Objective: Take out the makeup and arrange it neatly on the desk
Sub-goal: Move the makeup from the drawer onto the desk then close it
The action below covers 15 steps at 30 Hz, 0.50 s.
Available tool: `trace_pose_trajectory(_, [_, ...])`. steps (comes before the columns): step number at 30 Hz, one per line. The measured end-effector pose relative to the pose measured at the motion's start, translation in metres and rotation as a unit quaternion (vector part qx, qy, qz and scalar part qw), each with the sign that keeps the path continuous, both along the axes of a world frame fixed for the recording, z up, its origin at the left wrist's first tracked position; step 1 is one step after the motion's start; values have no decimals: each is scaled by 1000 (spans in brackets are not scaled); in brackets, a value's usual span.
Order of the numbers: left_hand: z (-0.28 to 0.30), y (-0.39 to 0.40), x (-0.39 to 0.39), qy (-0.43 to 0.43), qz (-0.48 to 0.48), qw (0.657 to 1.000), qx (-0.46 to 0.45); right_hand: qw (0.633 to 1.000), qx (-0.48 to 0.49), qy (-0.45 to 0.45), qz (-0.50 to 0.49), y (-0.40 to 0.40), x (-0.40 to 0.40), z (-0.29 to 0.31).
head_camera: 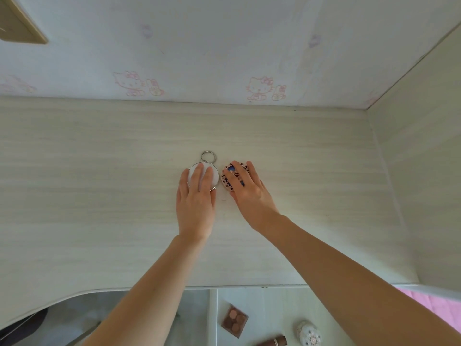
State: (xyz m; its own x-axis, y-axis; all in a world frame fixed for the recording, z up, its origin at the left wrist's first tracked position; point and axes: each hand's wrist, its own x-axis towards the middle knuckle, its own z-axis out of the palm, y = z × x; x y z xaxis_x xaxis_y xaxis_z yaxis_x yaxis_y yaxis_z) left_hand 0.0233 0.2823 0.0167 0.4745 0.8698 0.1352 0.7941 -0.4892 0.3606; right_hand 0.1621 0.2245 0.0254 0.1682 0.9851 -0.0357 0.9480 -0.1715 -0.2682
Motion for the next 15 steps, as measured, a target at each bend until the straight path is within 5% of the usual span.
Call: trace_pose_trajectory(15, [16, -32, -18, 4, -19, 1000, -16, 1000, -17, 4, 0, -46, -4, 21])
